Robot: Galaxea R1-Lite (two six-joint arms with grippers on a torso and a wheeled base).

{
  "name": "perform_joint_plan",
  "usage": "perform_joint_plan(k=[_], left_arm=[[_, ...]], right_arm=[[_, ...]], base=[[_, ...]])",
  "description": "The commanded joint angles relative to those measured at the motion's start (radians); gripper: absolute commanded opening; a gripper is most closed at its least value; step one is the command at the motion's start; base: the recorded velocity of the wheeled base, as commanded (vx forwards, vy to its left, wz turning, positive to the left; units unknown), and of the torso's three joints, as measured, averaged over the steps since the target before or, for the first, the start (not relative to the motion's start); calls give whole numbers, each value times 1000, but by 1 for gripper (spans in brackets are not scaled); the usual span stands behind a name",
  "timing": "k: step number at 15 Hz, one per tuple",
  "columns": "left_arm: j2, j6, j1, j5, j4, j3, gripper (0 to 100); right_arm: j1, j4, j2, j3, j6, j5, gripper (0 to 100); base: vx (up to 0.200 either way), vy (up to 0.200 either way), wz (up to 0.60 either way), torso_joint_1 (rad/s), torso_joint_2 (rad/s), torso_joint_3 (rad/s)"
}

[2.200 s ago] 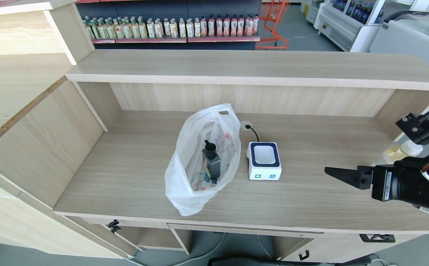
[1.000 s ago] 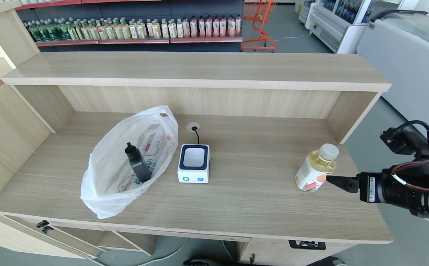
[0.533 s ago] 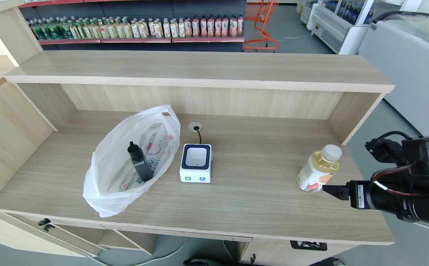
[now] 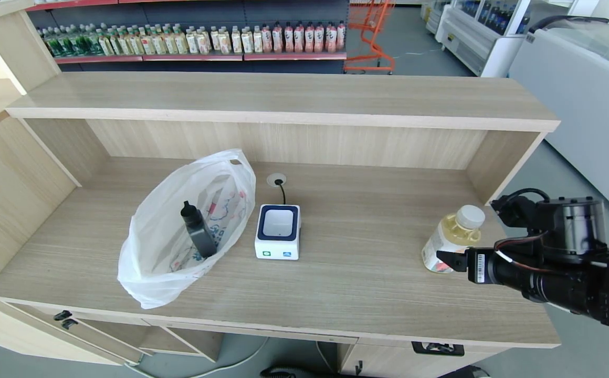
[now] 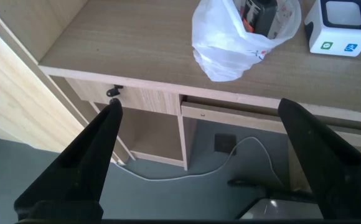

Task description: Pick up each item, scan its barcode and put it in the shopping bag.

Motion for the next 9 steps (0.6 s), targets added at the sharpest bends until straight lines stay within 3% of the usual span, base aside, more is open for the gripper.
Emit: perform_joint_plan(k=[1,9], left_arm=[[0,0,0,1,0,0,100],[0,0,0,1,0,0,100]], right_arm=[[2,-59,77,15,-3,1,100],[14,-308,210,15,-26,4,100]], base=[[0,0,0,0,0,0],[0,0,0,0,0,0]])
